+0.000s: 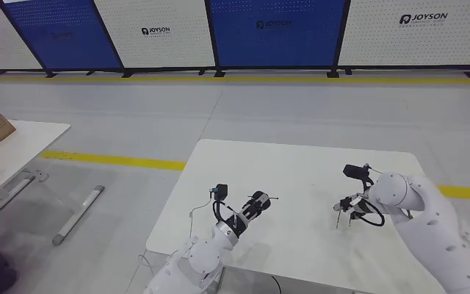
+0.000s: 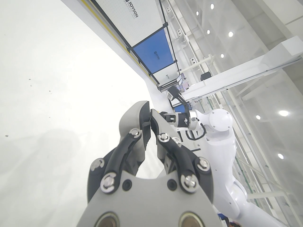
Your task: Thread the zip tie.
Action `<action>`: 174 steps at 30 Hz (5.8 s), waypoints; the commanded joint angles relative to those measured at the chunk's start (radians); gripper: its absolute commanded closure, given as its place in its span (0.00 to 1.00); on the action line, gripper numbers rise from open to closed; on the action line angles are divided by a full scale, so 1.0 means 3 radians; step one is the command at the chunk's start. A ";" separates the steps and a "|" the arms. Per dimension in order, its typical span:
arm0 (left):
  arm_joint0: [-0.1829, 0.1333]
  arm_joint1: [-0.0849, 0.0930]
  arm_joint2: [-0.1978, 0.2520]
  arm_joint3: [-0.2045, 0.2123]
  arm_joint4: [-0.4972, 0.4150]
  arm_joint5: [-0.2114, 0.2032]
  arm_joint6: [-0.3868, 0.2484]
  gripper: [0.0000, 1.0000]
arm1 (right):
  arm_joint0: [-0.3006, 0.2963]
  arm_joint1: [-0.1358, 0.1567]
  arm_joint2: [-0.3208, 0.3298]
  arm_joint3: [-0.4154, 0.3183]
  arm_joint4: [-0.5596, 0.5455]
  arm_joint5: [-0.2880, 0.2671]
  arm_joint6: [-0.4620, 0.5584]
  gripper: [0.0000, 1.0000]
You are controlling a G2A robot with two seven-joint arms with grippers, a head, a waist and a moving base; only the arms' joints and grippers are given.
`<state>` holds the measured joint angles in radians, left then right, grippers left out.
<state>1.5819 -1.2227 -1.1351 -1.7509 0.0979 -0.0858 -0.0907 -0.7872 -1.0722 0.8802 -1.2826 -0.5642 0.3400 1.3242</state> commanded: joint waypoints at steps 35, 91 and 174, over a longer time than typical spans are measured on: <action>0.0000 0.0000 0.0000 0.0000 0.0000 0.0000 0.0000 1.00 | 0.0042 -0.0463 0.0154 0.0542 -0.0603 0.0000 0.0153 0.77; 0.0000 0.0000 0.0000 0.0000 0.0000 0.0000 0.0000 1.00 | -0.1836 -0.0428 0.1540 -0.1651 -0.1208 0.0000 -0.1423 1.00; -0.0077 0.0007 -0.0011 -0.0036 0.0034 0.0012 -0.0108 1.00 | -0.2750 -0.0688 0.1586 -0.2283 -0.0251 -0.0563 -0.3808 1.00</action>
<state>1.5589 -1.2207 -1.1385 -1.7616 0.1082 -0.0822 -0.1230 -1.6082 -1.2779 1.3640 -1.9620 -0.6534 0.1852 0.1767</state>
